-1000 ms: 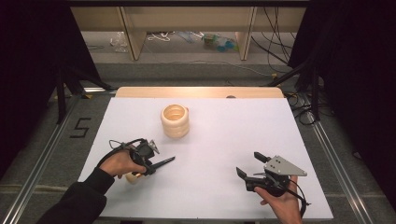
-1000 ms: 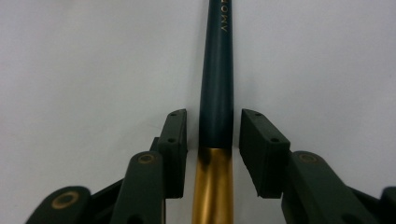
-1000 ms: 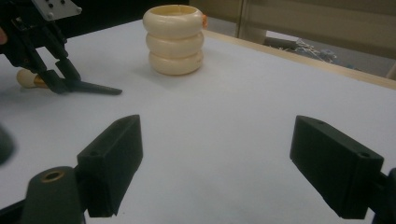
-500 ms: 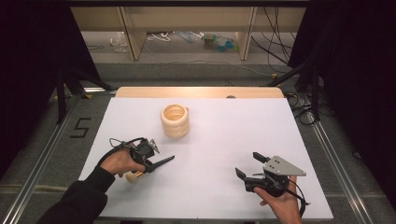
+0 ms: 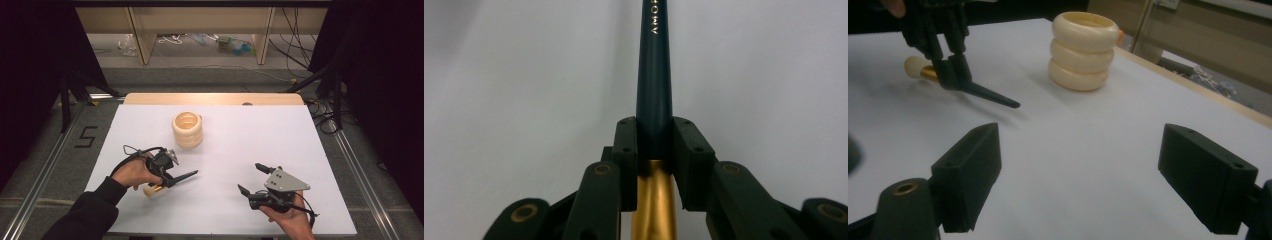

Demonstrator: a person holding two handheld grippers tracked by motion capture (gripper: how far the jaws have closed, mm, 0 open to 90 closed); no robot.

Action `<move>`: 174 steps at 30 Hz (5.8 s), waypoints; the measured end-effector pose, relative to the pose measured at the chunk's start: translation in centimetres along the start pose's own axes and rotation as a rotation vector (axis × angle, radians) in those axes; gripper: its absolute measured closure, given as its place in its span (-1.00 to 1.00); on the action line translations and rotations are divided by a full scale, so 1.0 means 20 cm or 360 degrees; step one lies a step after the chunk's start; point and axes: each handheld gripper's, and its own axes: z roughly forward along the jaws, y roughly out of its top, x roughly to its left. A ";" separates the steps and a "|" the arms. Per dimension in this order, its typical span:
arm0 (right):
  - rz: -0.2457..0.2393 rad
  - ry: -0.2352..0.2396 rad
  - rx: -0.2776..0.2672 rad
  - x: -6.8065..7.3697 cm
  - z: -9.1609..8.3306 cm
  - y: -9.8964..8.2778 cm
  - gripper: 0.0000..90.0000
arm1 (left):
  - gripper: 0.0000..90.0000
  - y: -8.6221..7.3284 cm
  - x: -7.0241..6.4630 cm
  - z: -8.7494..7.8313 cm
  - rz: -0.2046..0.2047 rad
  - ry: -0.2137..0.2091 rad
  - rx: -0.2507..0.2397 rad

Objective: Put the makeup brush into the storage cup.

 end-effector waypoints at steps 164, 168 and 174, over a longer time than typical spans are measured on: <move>-0.0807 0.0066 0.0189 0.08 0.33 0.25 0.70 | -0.48 -0.10 -0.18 -0.34 -0.0094 0.0295 -0.1222; -0.0677 0.0114 0.0137 0.06 0.32 0.25 0.70 | -0.50 -0.12 -0.20 -0.30 -0.0137 0.0232 -0.1237; -0.0460 0.0180 0.0021 0.03 0.31 0.26 0.70 | -0.50 -0.12 -0.23 -0.22 -0.0191 0.0184 -0.1311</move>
